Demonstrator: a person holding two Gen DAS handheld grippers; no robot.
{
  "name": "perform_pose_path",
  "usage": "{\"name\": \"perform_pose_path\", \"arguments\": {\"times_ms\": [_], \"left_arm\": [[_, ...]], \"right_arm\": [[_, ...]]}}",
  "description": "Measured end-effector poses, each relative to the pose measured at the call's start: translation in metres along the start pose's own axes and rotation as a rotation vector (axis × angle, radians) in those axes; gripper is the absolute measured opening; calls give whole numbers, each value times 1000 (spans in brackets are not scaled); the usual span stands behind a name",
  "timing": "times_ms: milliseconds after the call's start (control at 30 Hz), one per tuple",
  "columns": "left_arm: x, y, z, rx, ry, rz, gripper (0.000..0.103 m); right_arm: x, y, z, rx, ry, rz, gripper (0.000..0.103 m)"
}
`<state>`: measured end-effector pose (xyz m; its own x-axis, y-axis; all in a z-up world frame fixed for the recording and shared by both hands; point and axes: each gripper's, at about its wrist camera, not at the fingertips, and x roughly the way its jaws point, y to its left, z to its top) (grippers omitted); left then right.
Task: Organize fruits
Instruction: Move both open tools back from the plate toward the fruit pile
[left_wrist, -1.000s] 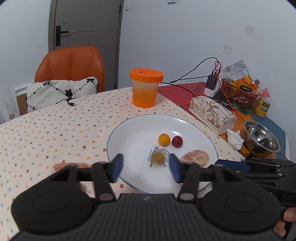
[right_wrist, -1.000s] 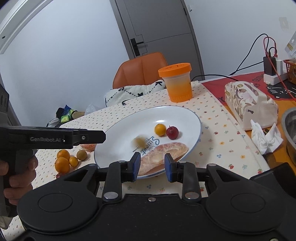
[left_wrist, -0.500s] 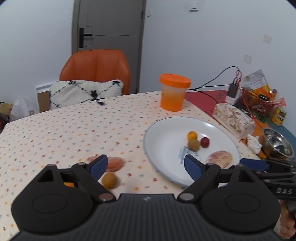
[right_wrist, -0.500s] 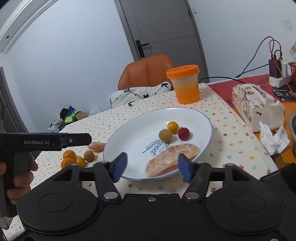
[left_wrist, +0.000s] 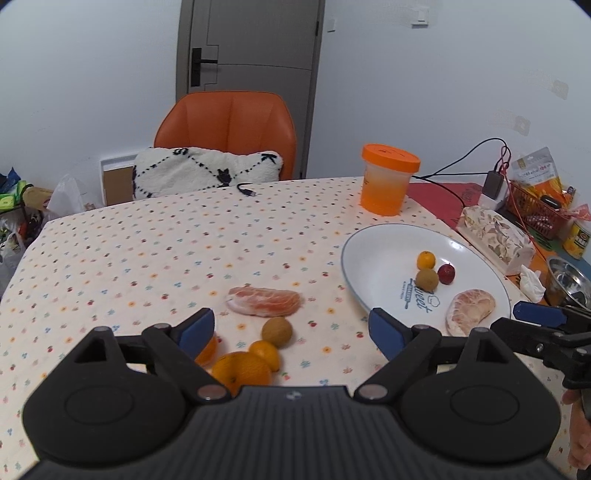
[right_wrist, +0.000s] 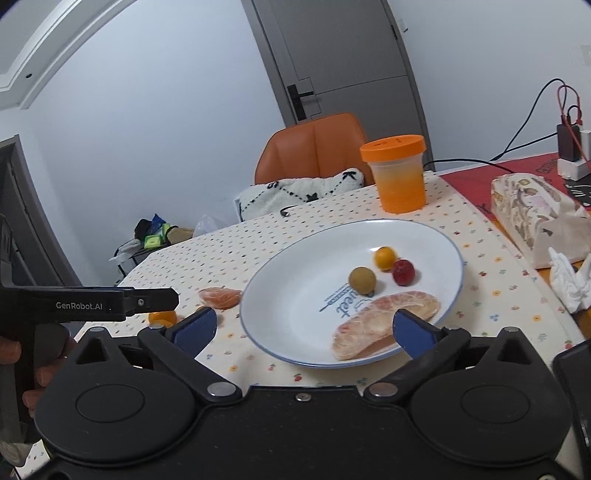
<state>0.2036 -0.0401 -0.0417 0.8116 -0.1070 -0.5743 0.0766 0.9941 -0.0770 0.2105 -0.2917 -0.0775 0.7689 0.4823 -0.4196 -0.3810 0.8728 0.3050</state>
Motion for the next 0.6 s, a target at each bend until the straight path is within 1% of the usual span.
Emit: {"name": "perform_pose_path", "arguments": {"times_ms": [133, 333, 600], "left_arm": [[-4, 9, -3, -20, 2, 12, 89], [-10, 23, -8, -61, 13, 9, 89], [-13, 41, -16, -91, 30, 8, 89]], "right_arm": [[2, 9, 1, -14, 8, 23, 103], [8, 21, 0, -30, 23, 56, 103], [15, 37, -1, -46, 42, 91, 103]]}}
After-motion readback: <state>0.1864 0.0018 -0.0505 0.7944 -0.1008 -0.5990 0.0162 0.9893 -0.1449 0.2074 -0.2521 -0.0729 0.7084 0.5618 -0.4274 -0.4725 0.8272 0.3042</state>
